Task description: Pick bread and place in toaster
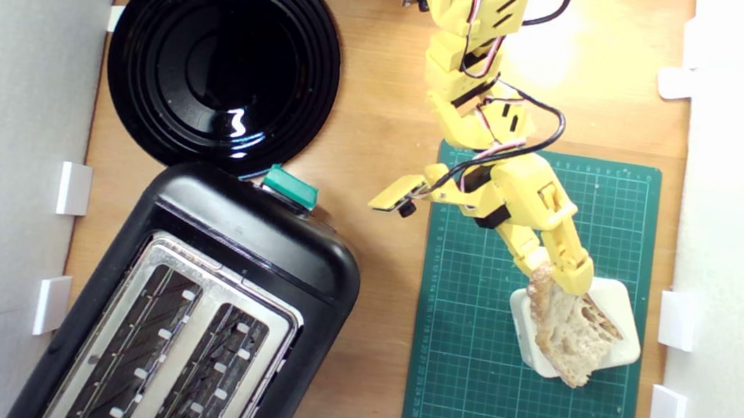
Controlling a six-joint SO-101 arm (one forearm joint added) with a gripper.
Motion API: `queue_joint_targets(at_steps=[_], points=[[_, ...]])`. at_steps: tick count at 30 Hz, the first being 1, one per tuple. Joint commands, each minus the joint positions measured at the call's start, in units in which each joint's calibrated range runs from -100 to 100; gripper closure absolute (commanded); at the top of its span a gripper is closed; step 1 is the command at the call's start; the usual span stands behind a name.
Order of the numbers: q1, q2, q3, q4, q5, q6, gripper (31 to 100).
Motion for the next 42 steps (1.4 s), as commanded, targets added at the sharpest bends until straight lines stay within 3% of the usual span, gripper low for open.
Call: queue_joint_targets(at_steps=[1,7,13,22,23,34,40,42], points=[[-0.32,-0.95,-2.14,-0.57,0.14,-0.1,69.3],[-0.24,-0.95,-2.05,-0.57,0.14,-0.1,74.4],[0.08,-2.36,-1.96,-0.57,0.31,-0.15,74.7],[0.16,-21.99,-2.05,-0.57,23.01,-0.2,74.7],[0.56,-28.48,-1.96,-0.48,28.47,-0.2,74.7],[0.0,-50.45,-2.69,-0.3,45.11,0.37,74.7],[-3.15,-52.86,-18.12,-0.57,60.81,1.32,74.7],[-3.23,-50.86,-27.02,-2.66,65.93,1.58,74.7]])
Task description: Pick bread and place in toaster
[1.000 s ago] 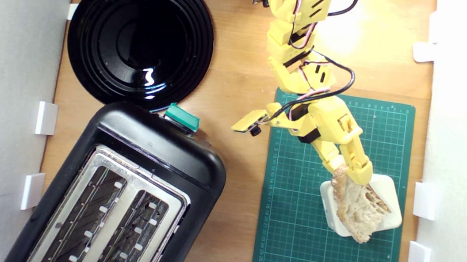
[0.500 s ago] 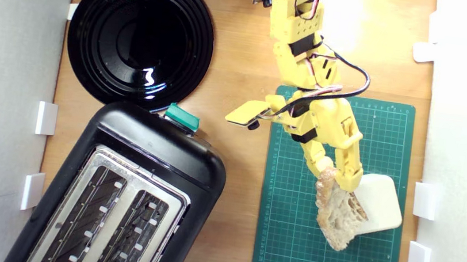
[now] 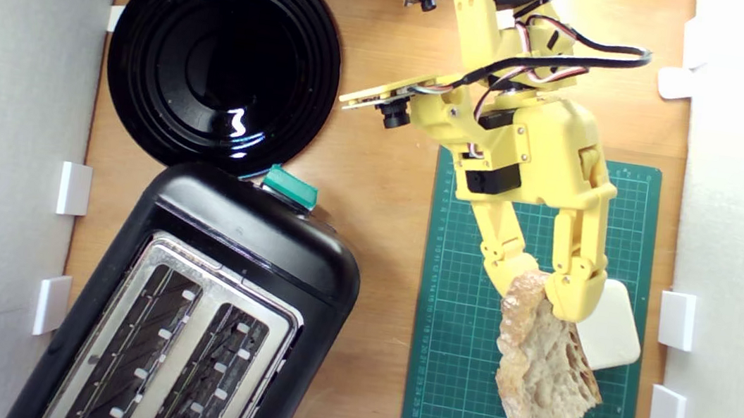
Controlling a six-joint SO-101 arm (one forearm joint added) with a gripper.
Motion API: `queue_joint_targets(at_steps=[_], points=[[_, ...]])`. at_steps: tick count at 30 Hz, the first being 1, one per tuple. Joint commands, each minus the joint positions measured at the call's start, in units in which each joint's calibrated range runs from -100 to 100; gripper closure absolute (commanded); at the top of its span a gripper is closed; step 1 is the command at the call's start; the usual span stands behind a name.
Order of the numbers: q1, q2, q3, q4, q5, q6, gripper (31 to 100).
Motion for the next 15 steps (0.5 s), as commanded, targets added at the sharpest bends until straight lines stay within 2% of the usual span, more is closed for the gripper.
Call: queue_joint_targets(at_steps=[1,6,15], points=[[-0.85,-0.56,-19.09,-2.76,8.74,1.48,74.7],[-0.2,7.18,-44.33,-13.64,22.05,9.7,74.7],[1.33,11.09,-65.3,-14.28,33.82,13.83,74.7]])
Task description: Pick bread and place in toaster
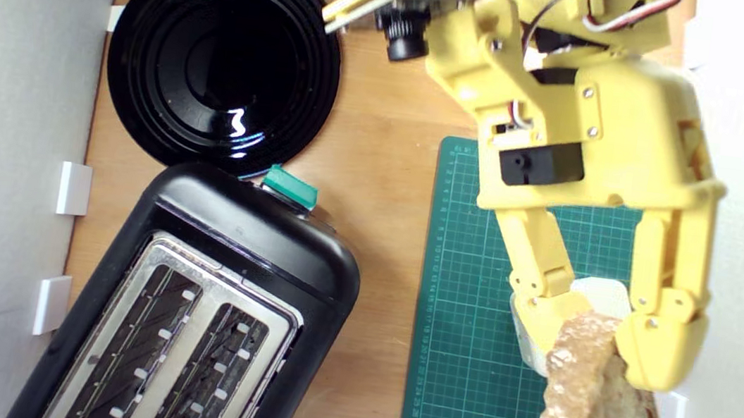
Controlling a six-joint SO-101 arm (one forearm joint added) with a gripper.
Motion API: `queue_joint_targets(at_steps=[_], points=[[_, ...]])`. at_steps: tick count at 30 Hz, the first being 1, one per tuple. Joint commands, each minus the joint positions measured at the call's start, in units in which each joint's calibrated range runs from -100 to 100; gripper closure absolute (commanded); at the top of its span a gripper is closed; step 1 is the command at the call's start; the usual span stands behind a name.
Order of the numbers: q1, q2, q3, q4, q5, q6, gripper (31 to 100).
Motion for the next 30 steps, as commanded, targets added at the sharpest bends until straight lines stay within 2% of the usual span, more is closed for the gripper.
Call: queue_joint_targets(at_steps=[1,6,13,20,30], points=[[1.42,-0.42,-11.18,-0.51,4.34,2.3,74.7],[3.52,-1.17,-17.9,-0.51,10.57,6.64,74.7],[7.95,-1.33,-26.25,-0.51,22.43,18.98,74.8],[16.25,-5.33,-27.8,-0.6,31.64,30.39,74.8],[25.6,-7.99,-27.7,-0.51,39.24,37.19,74.8]])
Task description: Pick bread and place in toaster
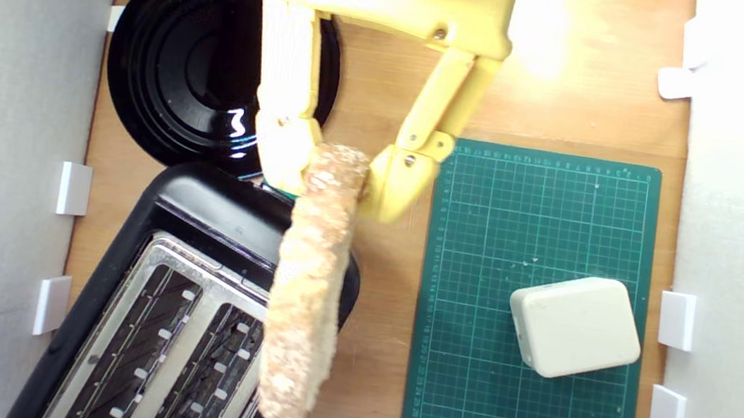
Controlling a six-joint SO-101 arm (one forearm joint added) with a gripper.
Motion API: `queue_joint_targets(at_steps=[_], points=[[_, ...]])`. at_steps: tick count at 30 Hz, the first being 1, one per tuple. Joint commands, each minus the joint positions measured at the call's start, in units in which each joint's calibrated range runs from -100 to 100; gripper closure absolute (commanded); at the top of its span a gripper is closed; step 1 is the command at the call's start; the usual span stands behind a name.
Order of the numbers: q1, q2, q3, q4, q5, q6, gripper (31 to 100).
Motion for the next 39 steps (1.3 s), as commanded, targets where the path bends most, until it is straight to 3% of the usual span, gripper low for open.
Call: queue_joint_targets(at_steps=[1,8,21,37,39], points=[[3.66,-3.62,-3.48,-0.33,1.18,2.21,74.8],[8.66,-4.2,-3.39,-0.33,6.82,5.66,74.8],[16.23,-4.2,-3.39,-0.33,11.25,5.87,74.8],[15.83,1.21,-3.39,-0.42,10.06,5.56,74.8],[16.4,2.2,-3.3,-1.78,7.67,5.19,74.8]])
